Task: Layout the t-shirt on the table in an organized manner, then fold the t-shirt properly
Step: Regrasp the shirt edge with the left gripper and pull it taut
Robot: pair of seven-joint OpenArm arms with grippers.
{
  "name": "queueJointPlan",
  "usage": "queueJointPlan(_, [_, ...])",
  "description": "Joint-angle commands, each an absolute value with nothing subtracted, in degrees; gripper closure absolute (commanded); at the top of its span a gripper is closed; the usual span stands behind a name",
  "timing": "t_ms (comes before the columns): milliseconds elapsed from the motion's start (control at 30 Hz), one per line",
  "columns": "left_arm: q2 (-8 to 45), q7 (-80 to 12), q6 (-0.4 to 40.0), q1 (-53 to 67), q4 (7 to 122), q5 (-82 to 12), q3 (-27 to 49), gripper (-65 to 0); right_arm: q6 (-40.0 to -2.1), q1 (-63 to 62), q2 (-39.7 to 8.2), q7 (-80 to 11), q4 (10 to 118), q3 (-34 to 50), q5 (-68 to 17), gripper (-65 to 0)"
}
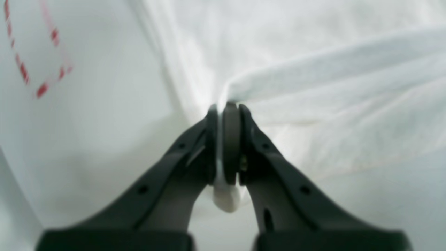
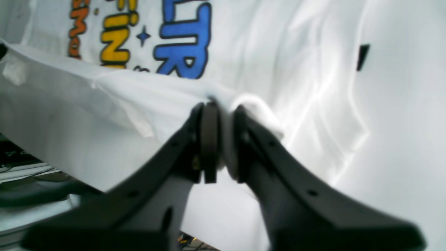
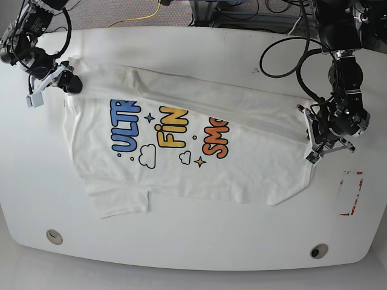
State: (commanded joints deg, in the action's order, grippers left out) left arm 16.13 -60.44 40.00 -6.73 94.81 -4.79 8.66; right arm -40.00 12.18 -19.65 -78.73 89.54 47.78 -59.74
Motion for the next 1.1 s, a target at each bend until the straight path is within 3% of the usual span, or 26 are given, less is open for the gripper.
queueJointPlan(133, [16.13,-60.35,40.0,-6.64,94.9,-4.88,8.66,-22.5,-40.0,12.26,-19.82,-78.64,89.45,48.04,-59.3,-52.6])
queueJointPlan(233, [16.04,-60.35,40.0,-6.46,95.43,-4.97,8.66,-37.9,-40.0,12.79,-19.91,-78.64,90.42,48.13,-59.3,-65.0])
queueJointPlan(300, [16.04,-60.35,40.0,-6.46,96.22,-4.97,8.75,-42.8,-40.0,13.58,-20.0,-78.73,91.82,48.13,-59.21,-65.0])
queueJointPlan(633, [16.84,-60.26,40.0,-4.7,105.01,-5.05,9.1,-43.3,-40.0,18.77,-21.93,-77.32,95.87,49.19,-58.07,-65.0])
queueJointPlan(1100, [17.1,-60.09,40.0,0.31,109.85,-5.41,14.11,-41.4,-40.0,19.03,-20.88,-68.26,95.6,42.24,-39.43,-65.0])
